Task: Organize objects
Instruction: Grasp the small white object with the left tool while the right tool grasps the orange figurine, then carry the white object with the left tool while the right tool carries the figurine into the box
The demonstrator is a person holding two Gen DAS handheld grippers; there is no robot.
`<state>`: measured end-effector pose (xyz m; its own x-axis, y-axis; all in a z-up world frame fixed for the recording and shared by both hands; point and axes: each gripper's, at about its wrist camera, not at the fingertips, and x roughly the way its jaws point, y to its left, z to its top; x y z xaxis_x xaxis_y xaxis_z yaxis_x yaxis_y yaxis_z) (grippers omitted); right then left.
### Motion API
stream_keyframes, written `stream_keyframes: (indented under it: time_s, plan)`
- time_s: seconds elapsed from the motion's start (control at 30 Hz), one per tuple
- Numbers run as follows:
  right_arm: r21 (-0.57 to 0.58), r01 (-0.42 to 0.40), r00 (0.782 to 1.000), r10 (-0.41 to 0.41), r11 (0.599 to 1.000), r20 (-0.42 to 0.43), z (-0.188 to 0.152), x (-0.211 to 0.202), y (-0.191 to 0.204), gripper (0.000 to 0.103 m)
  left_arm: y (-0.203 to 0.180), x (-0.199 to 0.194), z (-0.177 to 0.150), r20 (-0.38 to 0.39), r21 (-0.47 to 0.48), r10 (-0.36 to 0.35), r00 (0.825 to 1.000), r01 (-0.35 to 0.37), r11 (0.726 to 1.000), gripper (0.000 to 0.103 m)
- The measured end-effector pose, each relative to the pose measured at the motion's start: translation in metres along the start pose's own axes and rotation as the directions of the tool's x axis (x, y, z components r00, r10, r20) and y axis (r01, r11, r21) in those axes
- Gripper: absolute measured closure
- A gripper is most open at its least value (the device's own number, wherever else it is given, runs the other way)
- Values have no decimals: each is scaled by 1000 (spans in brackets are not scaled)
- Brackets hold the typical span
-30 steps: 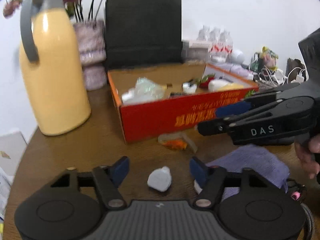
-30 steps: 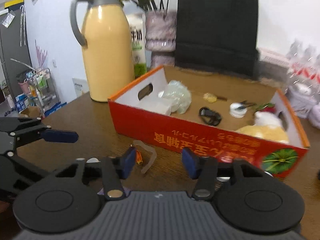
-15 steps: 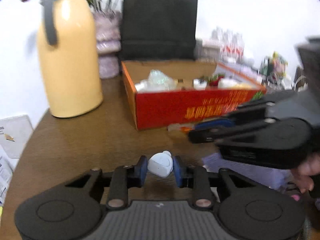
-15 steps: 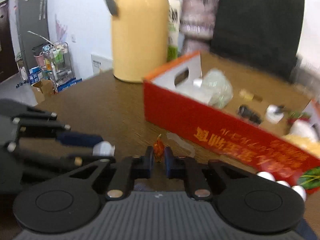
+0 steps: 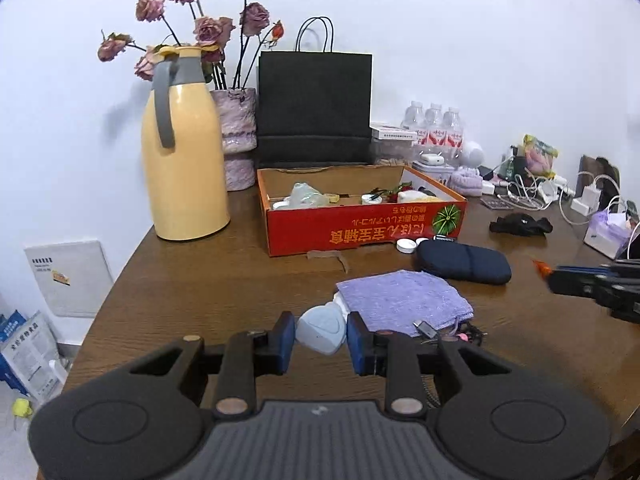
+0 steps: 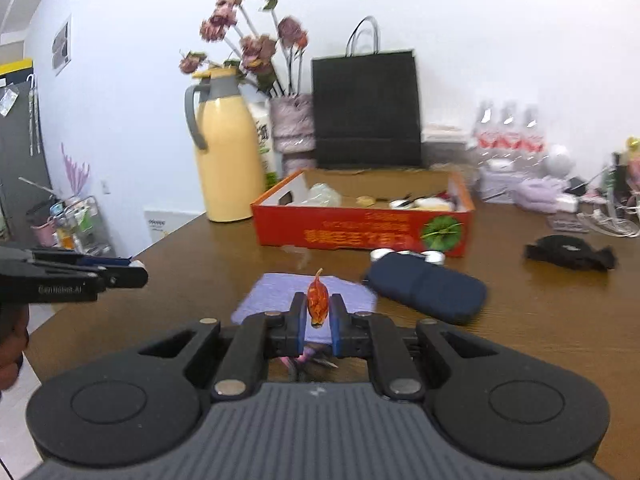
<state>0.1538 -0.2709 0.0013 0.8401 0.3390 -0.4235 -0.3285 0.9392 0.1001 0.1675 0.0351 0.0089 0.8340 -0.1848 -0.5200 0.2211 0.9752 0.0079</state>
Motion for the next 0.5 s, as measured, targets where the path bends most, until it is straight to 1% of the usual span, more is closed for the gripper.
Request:
stream_keyframes:
  time_s: [0.07, 0.17, 0.23, 0.33, 0.43, 0.5]
  plan:
    - [8, -2, 1000, 2, 1000, 16, -1, -9, -8, 91, -9, -2, 3, 11, 1, -3, 1000, 3, 1000, 76]
    - [17, -10, 999, 9, 1000, 32, -1, -13, -16, 91, -19, 1, 9, 34, -2, -23, 999, 23, 1000, 76]
    - [24, -17, 999, 16, 1000, 43, 0, -9, -22, 91, -18, 10, 16, 30, -24, -10, 1000, 11, 1000, 76]
    - [17, -38, 998, 37, 999, 58, 14, 2, -31, 91, -9, 27, 33, 42, -22, -12, 999, 13, 1000, 76]
    - [-36, -46, 997, 49, 998, 68, 51, 33, -44, 91, 9, 67, 75, 45, -39, -71, 996, 73, 997, 76]
    - [-41, -64, 996, 66, 997, 61, 83, 66, -57, 91, 19, 108, 114, 26, -59, -112, 993, 114, 992, 76]
